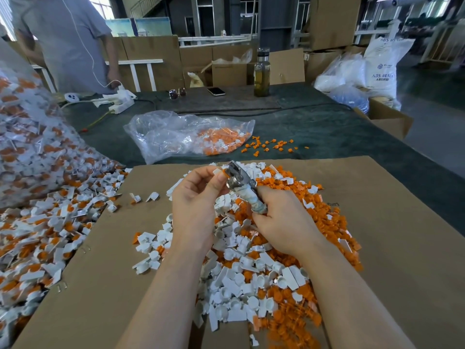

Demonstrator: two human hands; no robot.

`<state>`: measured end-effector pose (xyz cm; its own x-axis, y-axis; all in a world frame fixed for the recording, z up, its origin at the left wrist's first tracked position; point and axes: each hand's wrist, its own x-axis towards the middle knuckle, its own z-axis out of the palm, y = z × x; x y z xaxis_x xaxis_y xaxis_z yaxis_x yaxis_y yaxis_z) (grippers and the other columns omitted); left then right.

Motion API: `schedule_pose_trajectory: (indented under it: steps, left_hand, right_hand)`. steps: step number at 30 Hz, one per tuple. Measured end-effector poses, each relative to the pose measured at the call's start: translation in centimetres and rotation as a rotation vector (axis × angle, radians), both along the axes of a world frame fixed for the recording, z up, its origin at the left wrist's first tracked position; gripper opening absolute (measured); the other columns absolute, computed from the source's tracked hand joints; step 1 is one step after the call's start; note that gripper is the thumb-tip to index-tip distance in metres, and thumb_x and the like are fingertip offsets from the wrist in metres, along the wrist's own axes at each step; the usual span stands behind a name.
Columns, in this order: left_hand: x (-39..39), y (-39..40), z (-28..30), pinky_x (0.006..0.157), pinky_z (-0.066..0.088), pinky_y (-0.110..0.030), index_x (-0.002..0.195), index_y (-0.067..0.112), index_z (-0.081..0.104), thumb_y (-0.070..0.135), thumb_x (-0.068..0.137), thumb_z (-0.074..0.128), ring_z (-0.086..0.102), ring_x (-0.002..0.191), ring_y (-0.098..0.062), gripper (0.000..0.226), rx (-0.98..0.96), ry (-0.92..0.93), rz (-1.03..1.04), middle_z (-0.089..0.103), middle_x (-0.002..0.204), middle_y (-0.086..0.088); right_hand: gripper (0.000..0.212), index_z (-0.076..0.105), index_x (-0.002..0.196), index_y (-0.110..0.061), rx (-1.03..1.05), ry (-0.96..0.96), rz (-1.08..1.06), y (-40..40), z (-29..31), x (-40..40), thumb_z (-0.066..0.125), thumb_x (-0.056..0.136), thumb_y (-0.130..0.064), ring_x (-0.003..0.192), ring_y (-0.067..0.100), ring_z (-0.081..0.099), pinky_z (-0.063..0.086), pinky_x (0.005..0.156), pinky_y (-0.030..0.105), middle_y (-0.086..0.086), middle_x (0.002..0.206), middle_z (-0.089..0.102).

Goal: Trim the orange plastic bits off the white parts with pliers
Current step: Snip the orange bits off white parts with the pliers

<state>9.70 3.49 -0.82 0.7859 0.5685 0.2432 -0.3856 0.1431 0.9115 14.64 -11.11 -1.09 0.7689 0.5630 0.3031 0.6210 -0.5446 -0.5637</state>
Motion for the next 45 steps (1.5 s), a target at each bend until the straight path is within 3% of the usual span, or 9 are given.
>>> schedule_pose_trajectory:
  steps: [10, 20, 23, 27, 32, 36, 39, 43, 45]
  left_hand:
    - [-0.2, 0.1, 0.6, 0.068, 0.055, -0.020, 0.089, 0.010, 0.068, 0.007, 0.084, 0.068, 0.068, 0.073, -0.009, 0.005, -0.123, 0.029, -0.040, 0.071, 0.079, 0.001]
    - [-1.2, 5.4, 0.8, 0.068, 0.060, -0.021, 0.105, 0.001, 0.058, 0.005, 0.103, 0.047, 0.075, 0.075, -0.010, 0.012, -1.082, 0.060, 0.204, 0.076, 0.081, -0.010]
    - [-1.3, 6.1, 0.4, 0.074, 0.059, -0.022, 0.102, 0.003, 0.051, 0.005, 0.105, 0.040, 0.073, 0.081, -0.010, 0.011, -1.214, -0.020, 0.234, 0.073, 0.092, -0.009]
    - [-1.7, 6.0, 0.3, 0.061, 0.059, -0.024, 0.103, 0.002, 0.058, 0.004, 0.104, 0.042, 0.074, 0.078, -0.011, 0.015, -1.241, -0.077, 0.244, 0.074, 0.094, -0.008]
    - [-1.7, 5.6, 0.5, 0.067, 0.058, -0.020, 0.111, 0.004, 0.063, 0.003, 0.098, 0.055, 0.071, 0.078, -0.007, 0.015, -1.186, -0.051, 0.218, 0.073, 0.098, -0.004]
    - [-1.7, 4.4, 1.2, 0.072, 0.054, -0.019, 0.111, 0.014, 0.072, 0.016, 0.073, 0.077, 0.064, 0.073, -0.004, 0.039, -0.695, 0.176, -0.008, 0.073, 0.087, 0.006]
    - [-1.7, 2.8, 1.7, 0.080, 0.045, -0.027, 0.101, 0.025, 0.079, 0.018, 0.068, 0.078, 0.058, 0.083, -0.009, 0.034, -0.205, 0.287, -0.299, 0.072, 0.086, 0.011]
    - [-1.5, 0.8, 1.2, 0.090, 0.053, -0.036, 0.107, 0.011, 0.074, 0.007, 0.066, 0.086, 0.065, 0.096, -0.023, 0.043, 0.006, 0.345, -0.530, 0.073, 0.108, -0.011]
    - [-1.3, 0.4, 1.0, 0.078, 0.058, -0.029, 0.103, 0.007, 0.072, 0.007, 0.065, 0.082, 0.068, 0.092, -0.021, 0.040, -0.020, 0.316, -0.525, 0.073, 0.102, -0.013]
  right_hand:
    - [0.005, 0.050, 0.089, -0.025, -0.093, -0.122, -0.053, 0.1, -0.3, 0.1, 0.054, 0.086, -0.024, 0.057, 0.010, 0.051, 0.045, 0.047, 0.032, -0.009, 0.067, 0.054]
    - [0.020, 0.038, 0.086, -0.030, -0.160, -0.205, -0.156, -0.1, -0.3, 0.0, 0.057, 0.085, -0.025, 0.050, 0.007, 0.043, 0.024, 0.043, 0.020, -0.013, 0.059, 0.042]
    - [0.020, 0.039, 0.088, -0.031, -0.176, -0.205, -0.164, -0.1, -0.3, 0.0, 0.057, 0.084, -0.026, 0.050, 0.006, 0.043, 0.024, 0.043, 0.020, -0.013, 0.059, 0.043]
    - [0.015, 0.042, 0.085, -0.029, -0.186, -0.195, -0.180, -0.2, -0.2, 0.0, 0.056, 0.085, -0.026, 0.050, 0.007, 0.045, 0.025, 0.043, 0.020, -0.012, 0.060, 0.045]
    - [0.012, 0.044, 0.087, -0.028, -0.193, -0.199, -0.184, -0.1, -0.1, 0.0, 0.056, 0.086, -0.026, 0.051, 0.007, 0.045, 0.026, 0.043, 0.020, -0.012, 0.061, 0.045]
    - [0.019, 0.040, 0.085, -0.031, -0.174, -0.219, -0.184, 0.0, 0.0, -0.2, 0.058, 0.085, -0.025, 0.049, 0.004, 0.042, 0.023, 0.043, 0.018, -0.015, 0.059, 0.041]
    - [0.022, 0.039, 0.084, -0.030, -0.157, -0.233, -0.179, 0.0, 0.0, -0.2, 0.060, 0.082, -0.023, 0.049, 0.004, 0.041, 0.023, 0.043, 0.019, -0.014, 0.058, 0.040]
    - [0.027, 0.036, 0.084, -0.031, -0.115, -0.232, -0.133, 0.1, 0.2, -0.5, 0.061, 0.077, -0.026, 0.051, 0.001, 0.039, 0.023, 0.045, 0.020, -0.017, 0.060, 0.038]
    - [0.031, 0.031, 0.084, -0.031, -0.085, -0.222, -0.115, 0.2, 0.4, -0.7, 0.059, 0.072, -0.025, 0.052, -0.001, 0.035, 0.020, 0.047, 0.019, -0.019, 0.061, 0.034]
